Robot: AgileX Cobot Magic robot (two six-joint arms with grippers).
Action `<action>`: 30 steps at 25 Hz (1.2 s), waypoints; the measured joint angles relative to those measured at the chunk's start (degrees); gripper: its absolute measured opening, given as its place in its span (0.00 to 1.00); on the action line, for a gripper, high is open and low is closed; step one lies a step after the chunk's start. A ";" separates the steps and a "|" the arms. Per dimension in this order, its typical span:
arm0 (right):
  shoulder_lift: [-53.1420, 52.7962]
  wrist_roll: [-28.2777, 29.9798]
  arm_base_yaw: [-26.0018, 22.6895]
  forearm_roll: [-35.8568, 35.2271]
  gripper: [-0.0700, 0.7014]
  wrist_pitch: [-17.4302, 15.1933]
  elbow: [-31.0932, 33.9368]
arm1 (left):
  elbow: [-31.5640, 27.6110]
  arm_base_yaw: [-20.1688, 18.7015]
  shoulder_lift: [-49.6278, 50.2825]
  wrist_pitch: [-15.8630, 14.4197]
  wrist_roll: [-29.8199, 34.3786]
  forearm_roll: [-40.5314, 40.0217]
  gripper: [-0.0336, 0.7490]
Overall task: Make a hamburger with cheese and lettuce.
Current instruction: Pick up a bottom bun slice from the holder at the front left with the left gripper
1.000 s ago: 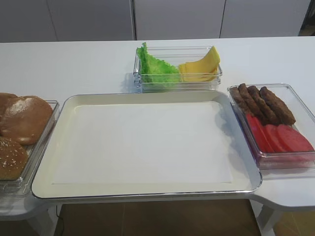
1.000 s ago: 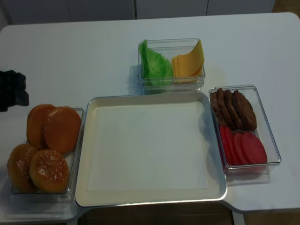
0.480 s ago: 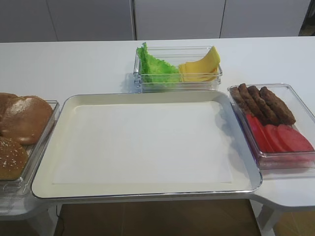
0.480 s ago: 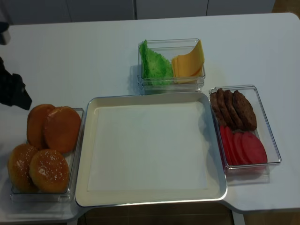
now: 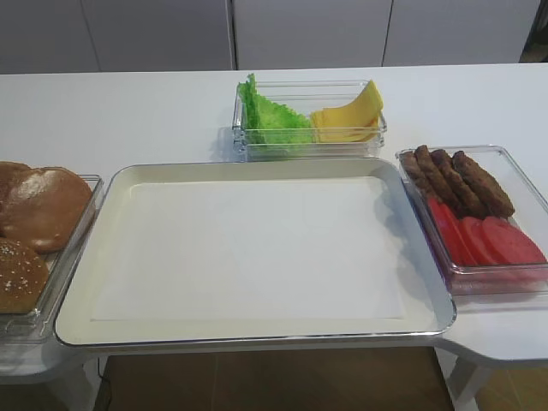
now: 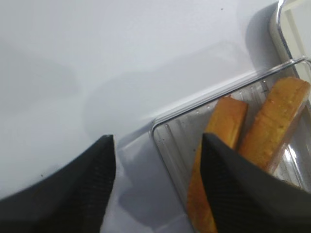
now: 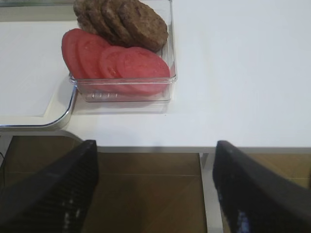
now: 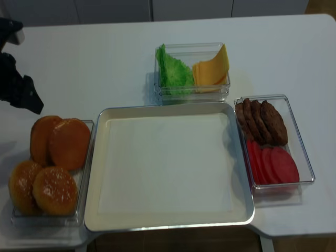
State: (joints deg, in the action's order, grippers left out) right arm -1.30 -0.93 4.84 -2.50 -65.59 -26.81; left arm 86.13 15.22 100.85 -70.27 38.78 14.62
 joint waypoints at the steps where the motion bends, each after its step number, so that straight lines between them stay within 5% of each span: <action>1: 0.00 0.00 0.00 0.00 0.83 0.00 0.00 | 0.00 0.00 0.13 0.00 0.32 0.00 0.57; 17: 0.00 0.00 0.00 0.00 0.76 0.00 0.00 | 0.00 0.00 -2.96 0.00 1.02 2.87 0.57; 30: 0.00 0.11 0.00 0.00 0.70 0.00 0.00 | -6.20 -0.74 -4.12 -0.11 1.02 2.98 0.57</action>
State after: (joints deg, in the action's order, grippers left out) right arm -1.30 -0.82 4.84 -2.50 -65.59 -26.81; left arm 79.93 14.48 96.73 -70.38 39.80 17.60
